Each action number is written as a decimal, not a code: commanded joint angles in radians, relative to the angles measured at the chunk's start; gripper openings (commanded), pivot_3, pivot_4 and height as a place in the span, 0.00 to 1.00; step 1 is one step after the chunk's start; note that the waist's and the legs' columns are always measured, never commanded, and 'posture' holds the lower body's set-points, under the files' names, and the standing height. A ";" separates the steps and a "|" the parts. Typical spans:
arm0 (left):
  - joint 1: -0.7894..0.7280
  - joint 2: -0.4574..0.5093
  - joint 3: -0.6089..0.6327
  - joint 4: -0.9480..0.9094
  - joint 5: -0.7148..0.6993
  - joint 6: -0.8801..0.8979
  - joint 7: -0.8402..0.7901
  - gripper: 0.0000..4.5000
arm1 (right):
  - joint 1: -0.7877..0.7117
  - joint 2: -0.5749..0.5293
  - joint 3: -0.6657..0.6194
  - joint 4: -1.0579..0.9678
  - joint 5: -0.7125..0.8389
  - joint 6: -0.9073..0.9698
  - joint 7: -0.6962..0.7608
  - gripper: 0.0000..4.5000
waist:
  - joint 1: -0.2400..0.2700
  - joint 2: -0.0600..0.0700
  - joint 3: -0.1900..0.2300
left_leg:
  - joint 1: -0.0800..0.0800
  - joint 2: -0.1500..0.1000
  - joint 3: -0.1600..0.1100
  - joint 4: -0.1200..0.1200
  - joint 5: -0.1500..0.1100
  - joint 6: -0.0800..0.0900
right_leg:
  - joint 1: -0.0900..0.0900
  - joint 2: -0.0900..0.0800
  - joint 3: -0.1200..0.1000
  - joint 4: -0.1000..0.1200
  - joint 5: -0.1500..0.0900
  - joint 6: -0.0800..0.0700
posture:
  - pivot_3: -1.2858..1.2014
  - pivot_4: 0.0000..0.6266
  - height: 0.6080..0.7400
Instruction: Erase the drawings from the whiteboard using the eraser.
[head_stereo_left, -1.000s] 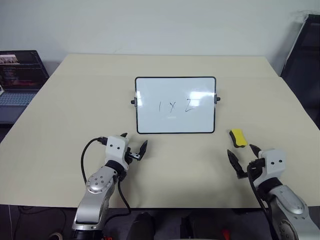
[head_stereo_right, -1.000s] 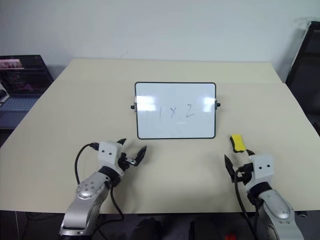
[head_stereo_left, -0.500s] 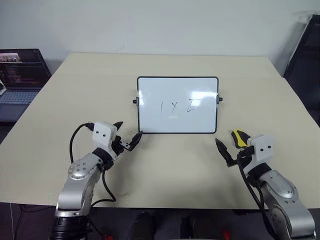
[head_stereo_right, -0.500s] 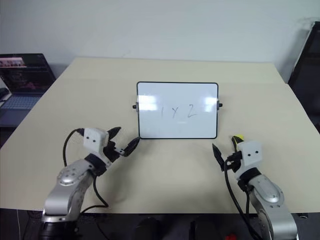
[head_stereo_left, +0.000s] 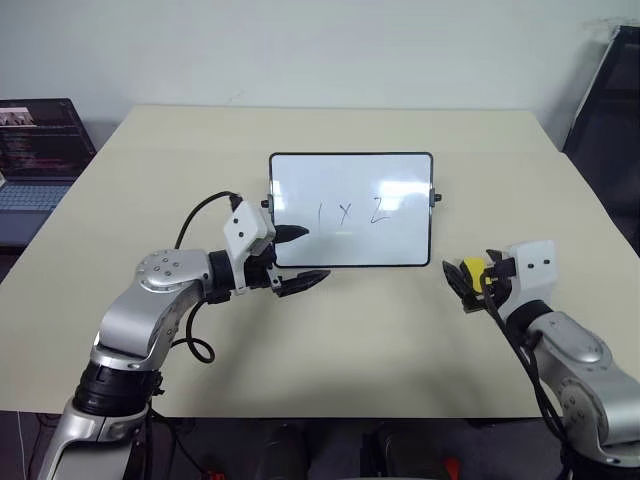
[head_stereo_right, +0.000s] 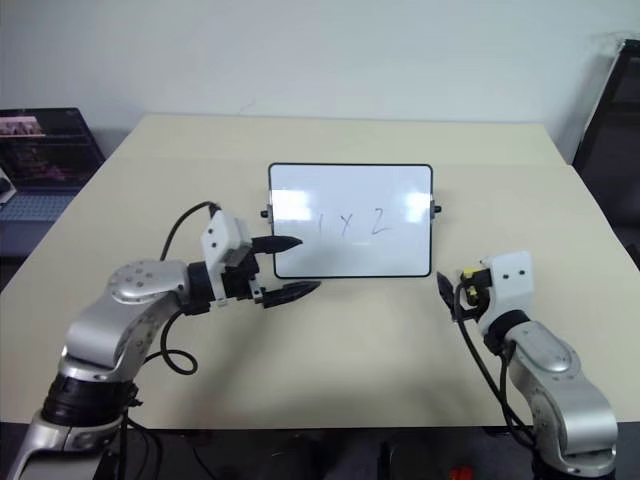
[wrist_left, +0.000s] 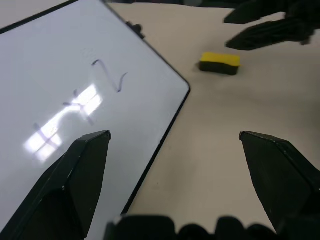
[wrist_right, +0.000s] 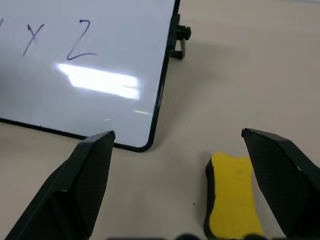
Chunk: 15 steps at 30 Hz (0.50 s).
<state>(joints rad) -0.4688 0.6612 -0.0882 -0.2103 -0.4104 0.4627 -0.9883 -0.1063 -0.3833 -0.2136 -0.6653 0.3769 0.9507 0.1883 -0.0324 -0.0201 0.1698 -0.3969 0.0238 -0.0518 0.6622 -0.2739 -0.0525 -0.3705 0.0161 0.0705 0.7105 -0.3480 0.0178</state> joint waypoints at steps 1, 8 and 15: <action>-0.060 -0.022 -0.041 0.063 0.031 -0.081 -0.059 1.00 | -0.041 -0.016 -0.037 0.037 0.009 0.047 -0.009 0.99 | 0.000 0.000 0.000 | 0.000 0.000 0.000 0.000 0.000 0.000 | 0.000 0.000 0.000 0.000 0.000 0.000 | 0.52 0.24 1.00; -0.105 -0.085 -0.099 0.150 0.080 -0.182 -0.114 1.00 | -0.073 -0.051 -0.053 0.161 -0.010 0.088 0.003 0.99 | -0.001 0.000 0.000 | -0.003 0.000 0.001 0.000 0.000 0.000 | -0.002 0.000 0.000 -0.001 0.000 0.000 | 0.52 0.24 1.00; -0.091 -0.126 -0.110 0.151 0.101 -0.206 -0.117 1.00 | -0.108 -0.098 -0.049 0.298 -0.029 0.027 0.042 0.99 | -0.002 0.000 0.000 | -0.003 0.000 0.001 0.000 0.000 0.001 | -0.002 0.000 0.001 -0.001 0.000 0.000 | 0.52 0.24 1.00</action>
<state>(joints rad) -0.5568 0.5422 -0.1976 -0.0318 -0.3091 0.2736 -1.1027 -0.1910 -0.4664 -0.2433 -0.3711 0.3516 1.0080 0.2184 -0.0348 -0.0200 0.1699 -0.3996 0.0240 -0.0509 0.6621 -0.2741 -0.0519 -0.3728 0.0162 0.0713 0.7092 -0.3479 0.0177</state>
